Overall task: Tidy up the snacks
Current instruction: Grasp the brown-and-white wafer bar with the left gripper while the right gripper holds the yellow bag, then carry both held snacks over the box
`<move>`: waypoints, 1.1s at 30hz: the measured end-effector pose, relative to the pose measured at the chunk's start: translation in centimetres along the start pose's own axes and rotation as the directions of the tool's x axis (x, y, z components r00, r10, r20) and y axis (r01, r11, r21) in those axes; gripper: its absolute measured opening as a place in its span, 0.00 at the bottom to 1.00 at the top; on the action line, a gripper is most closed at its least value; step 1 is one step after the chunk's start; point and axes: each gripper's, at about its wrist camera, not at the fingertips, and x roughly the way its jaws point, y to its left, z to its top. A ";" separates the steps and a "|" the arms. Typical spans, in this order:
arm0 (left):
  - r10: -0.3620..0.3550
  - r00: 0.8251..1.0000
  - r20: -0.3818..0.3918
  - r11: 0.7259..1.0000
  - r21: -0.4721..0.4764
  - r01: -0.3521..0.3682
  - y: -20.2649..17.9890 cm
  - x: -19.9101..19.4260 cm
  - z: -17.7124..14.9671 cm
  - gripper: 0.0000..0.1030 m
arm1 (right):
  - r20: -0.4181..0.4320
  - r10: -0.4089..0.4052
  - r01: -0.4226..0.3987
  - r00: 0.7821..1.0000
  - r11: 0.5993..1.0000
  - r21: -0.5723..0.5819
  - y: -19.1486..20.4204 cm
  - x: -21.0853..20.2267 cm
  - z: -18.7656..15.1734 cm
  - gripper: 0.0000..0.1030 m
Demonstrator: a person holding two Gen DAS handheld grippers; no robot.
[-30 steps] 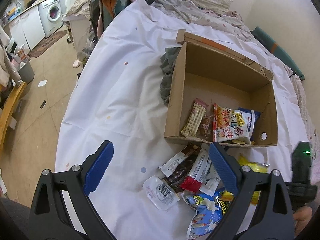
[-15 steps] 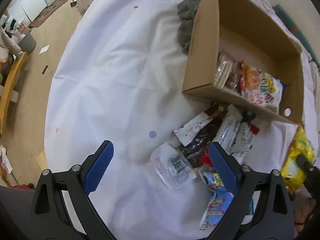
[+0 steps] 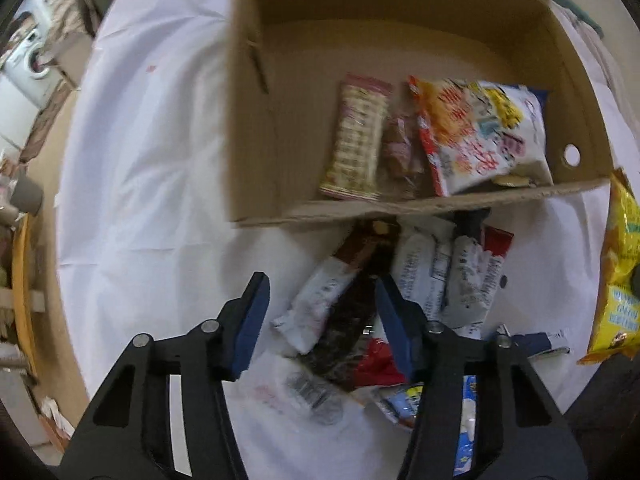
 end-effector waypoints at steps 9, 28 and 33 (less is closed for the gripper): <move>0.027 1.000 0.009 0.999 0.037 -0.027 -0.8 -0.4 -0.6 0.08 | 0.016 0.012 -0.011 1.000 1.000 -0.009 0.0 -1.0 -0.1 0.30; -0.087 0.975 0.206 0.970 -0.207 0.130 3.7 -12.2 -6.7 0.07 | -0.018 0.122 -0.123 0.992 0.984 -0.126 3.7 -1.0 -1.2 0.30; -0.082 0.966 0.246 0.972 -0.197 0.132 3.6 -13.8 -5.7 0.07 | 0.004 0.170 -0.168 0.985 0.975 -0.145 4.9 -1.6 -0.9 0.30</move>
